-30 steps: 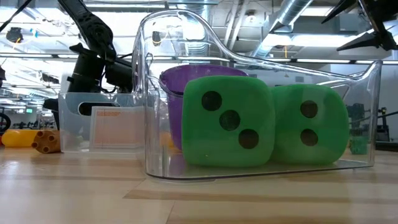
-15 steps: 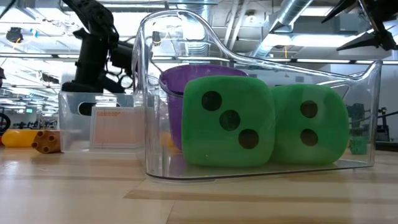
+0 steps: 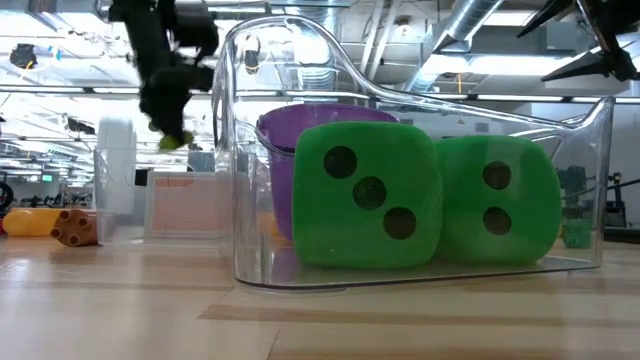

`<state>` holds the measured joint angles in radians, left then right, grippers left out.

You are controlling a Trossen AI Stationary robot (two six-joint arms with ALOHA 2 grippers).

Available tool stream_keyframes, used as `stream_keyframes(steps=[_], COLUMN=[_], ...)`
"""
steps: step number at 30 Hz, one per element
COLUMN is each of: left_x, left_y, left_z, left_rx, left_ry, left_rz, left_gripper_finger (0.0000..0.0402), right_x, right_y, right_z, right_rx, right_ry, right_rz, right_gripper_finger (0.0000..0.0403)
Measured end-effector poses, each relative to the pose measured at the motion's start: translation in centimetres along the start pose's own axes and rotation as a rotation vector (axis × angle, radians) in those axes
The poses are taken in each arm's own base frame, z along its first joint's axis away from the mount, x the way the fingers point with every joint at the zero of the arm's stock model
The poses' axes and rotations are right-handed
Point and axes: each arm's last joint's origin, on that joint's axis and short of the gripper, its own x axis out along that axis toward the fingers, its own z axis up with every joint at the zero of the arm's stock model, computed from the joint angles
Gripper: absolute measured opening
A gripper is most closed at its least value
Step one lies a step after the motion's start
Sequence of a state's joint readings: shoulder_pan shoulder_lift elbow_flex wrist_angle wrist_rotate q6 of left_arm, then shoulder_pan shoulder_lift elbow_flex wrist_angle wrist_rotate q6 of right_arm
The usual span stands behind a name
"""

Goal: Pick & Place Toys
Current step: Put the small green game piece into the yellow bin

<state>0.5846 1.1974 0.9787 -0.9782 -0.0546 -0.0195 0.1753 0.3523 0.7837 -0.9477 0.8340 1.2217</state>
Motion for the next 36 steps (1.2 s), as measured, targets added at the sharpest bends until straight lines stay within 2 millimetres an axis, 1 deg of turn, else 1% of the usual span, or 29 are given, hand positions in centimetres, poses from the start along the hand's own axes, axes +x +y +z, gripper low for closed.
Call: stream_keyframes(steps=[4,7,12,16,22,29,33,36], left_x=[-1.8,-2.6,-2.8,-2.3,-0.6,2.4,3.7,5.3], left_y=[-0.3,-0.9,-2.4,-4.3,-7.6,-10.4,-12.1,-13.3], left_z=[2.0,3.6,6.4,9.3,14.1,19.2,21.4,22.3], left_rx=[-0.032,-0.036,-0.05,-0.031,-0.022,-0.036,-0.018,-0.012], left_ry=[-0.151,-0.236,-0.283,-0.323,-0.416,-0.46,-0.477,-0.457], left_rz=[-0.08,-0.105,-0.142,-0.181,-0.265,-0.312,-0.328,-0.336], left_gripper_finger=[0.0132,0.0132,0.0132,0.0132,0.0132,0.0132,0.0132,0.0132], right_x=[0.0,0.0,0.0,0.0,0.0,0.0,0.0,0.0], right_y=[0.0,0.0,0.1,0.1,0.1,0.1,0.1,0.1], right_z=[0.0,0.0,0.0,0.0,0.0,0.0,0.0,0.0], right_rx=[-0.002,-0.001,0.003,0.003,-0.004,-0.01,-0.016,-0.016], right_ry=[-0.001,-0.001,-0.002,-0.002,-0.004,-0.004,-0.004,-0.004], right_rz=[0.0,0.001,0.004,0.004,0.009,0.009,0.009,0.009], right_gripper_finger=[0.0379,0.0379,0.0379,0.0379,0.0379,0.0379,0.0379,0.0379])
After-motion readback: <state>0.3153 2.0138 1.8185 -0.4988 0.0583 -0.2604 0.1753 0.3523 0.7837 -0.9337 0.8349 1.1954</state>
